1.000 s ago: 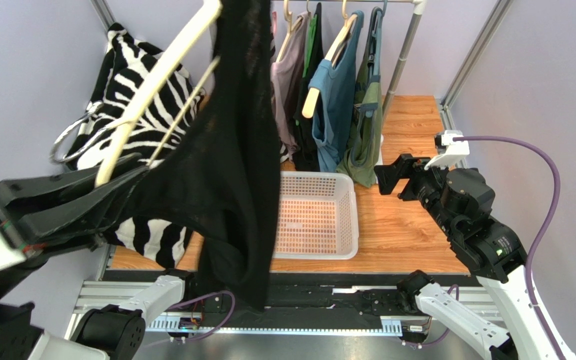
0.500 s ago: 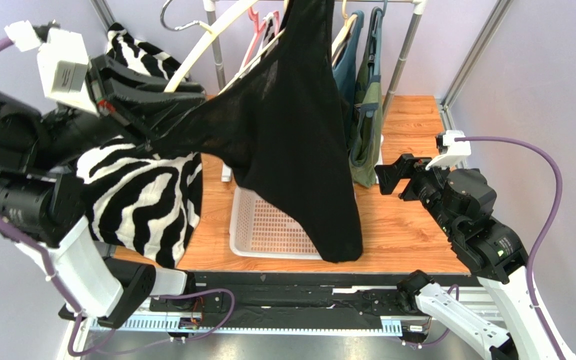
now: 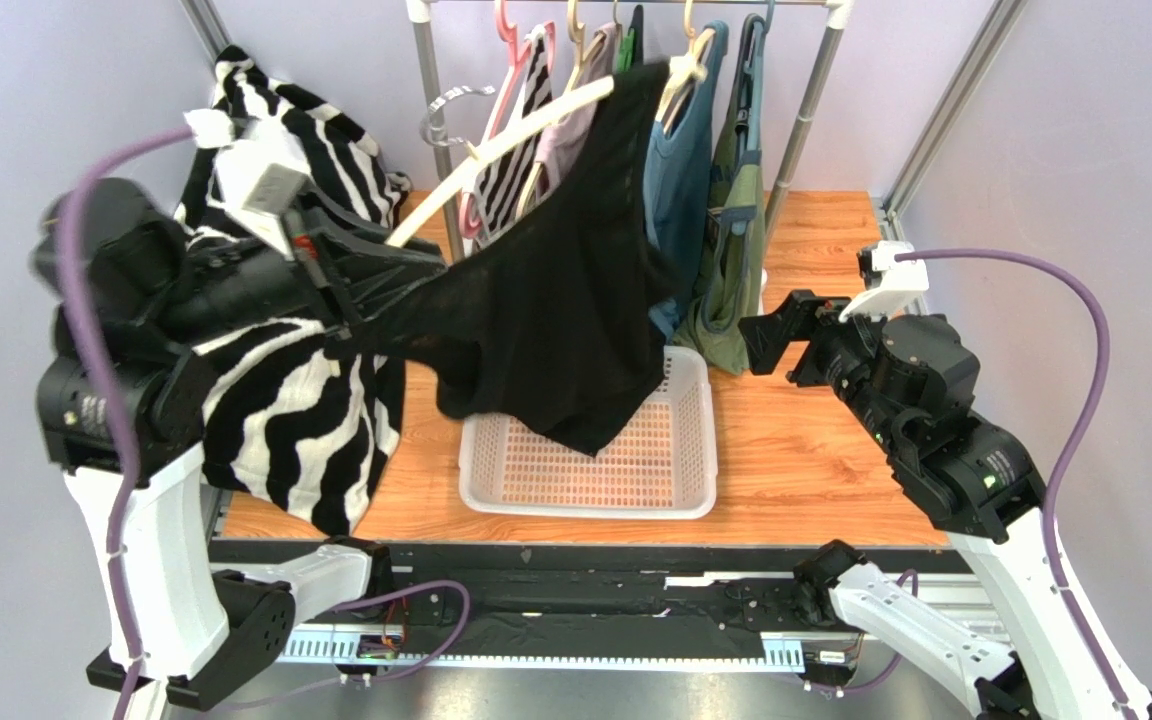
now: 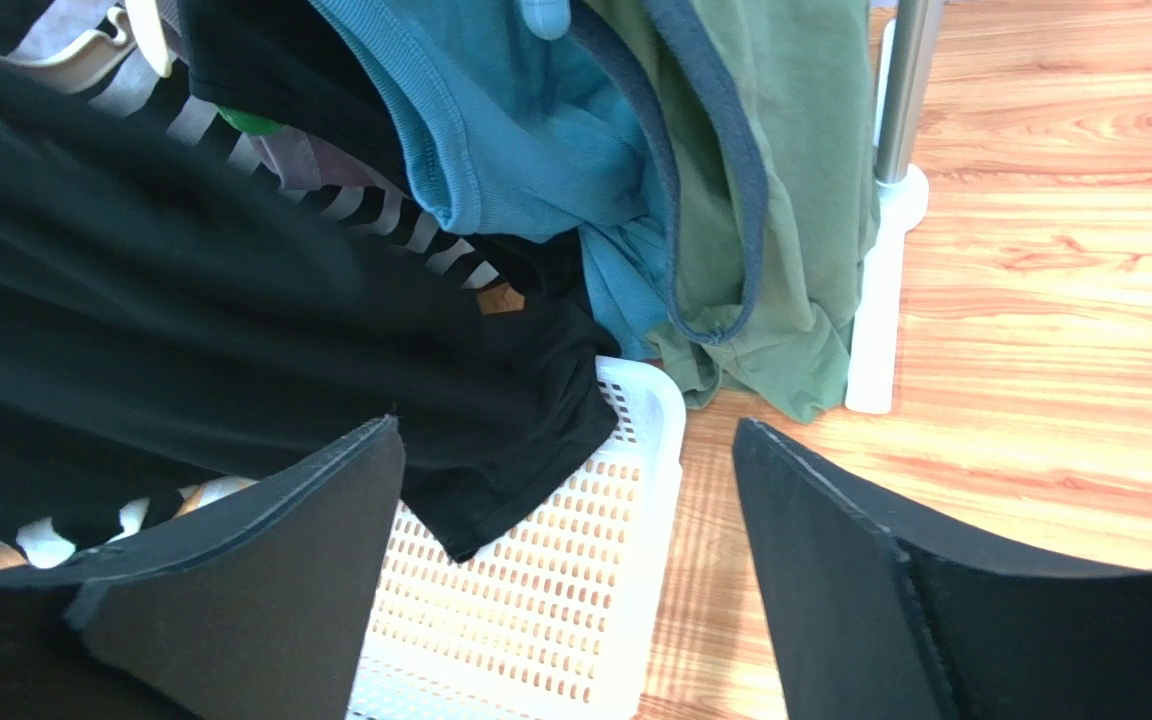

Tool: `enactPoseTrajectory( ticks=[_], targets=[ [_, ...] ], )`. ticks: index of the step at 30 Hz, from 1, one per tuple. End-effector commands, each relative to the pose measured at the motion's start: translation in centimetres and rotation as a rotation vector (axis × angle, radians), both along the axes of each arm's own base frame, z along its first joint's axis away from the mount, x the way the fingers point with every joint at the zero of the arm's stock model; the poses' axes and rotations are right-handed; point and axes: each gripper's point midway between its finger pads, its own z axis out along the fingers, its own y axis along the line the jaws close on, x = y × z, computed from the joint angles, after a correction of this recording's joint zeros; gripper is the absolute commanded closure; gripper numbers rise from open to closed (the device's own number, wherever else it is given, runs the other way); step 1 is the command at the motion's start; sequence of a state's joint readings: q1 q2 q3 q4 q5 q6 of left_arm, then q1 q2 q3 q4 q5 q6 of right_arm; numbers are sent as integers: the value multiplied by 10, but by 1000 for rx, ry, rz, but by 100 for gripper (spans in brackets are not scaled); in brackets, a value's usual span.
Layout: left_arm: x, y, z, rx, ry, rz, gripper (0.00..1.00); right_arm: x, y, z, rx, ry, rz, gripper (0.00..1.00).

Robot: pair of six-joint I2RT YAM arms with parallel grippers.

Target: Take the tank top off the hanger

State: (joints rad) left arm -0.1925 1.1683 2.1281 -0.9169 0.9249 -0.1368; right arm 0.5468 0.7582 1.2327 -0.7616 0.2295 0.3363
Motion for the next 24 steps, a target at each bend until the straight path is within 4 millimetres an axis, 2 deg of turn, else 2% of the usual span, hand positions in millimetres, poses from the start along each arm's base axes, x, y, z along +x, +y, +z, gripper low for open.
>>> enactPoseTrajectory(
  ticks=[1, 2, 3, 8, 13, 17, 24],
  targets=[
    [25, 14, -64, 178, 63, 113, 100, -1, 8, 34, 52, -92, 41, 13],
    [26, 16, -71, 189, 71, 123, 100, -2, 8, 36, 53, -101, 47, 10],
    [31, 17, -86, 210, 96, 127, 100, -2, 11, 37, 57, -103, 62, 9],
    [28, 11, -115, 243, 137, 80, 100, -8, 27, 52, 114, -139, 147, 8],
    [-2, -9, -139, 311, 177, -117, 100, -9, 59, 65, 213, -145, 281, 8],
    [-16, -14, -132, 294, 154, -170, 100, -11, 77, 73, 256, -164, 351, 7],
    [-13, -13, -106, 267, 75, -140, 100, -33, 104, 80, 302, -168, 491, 7]
  ],
)
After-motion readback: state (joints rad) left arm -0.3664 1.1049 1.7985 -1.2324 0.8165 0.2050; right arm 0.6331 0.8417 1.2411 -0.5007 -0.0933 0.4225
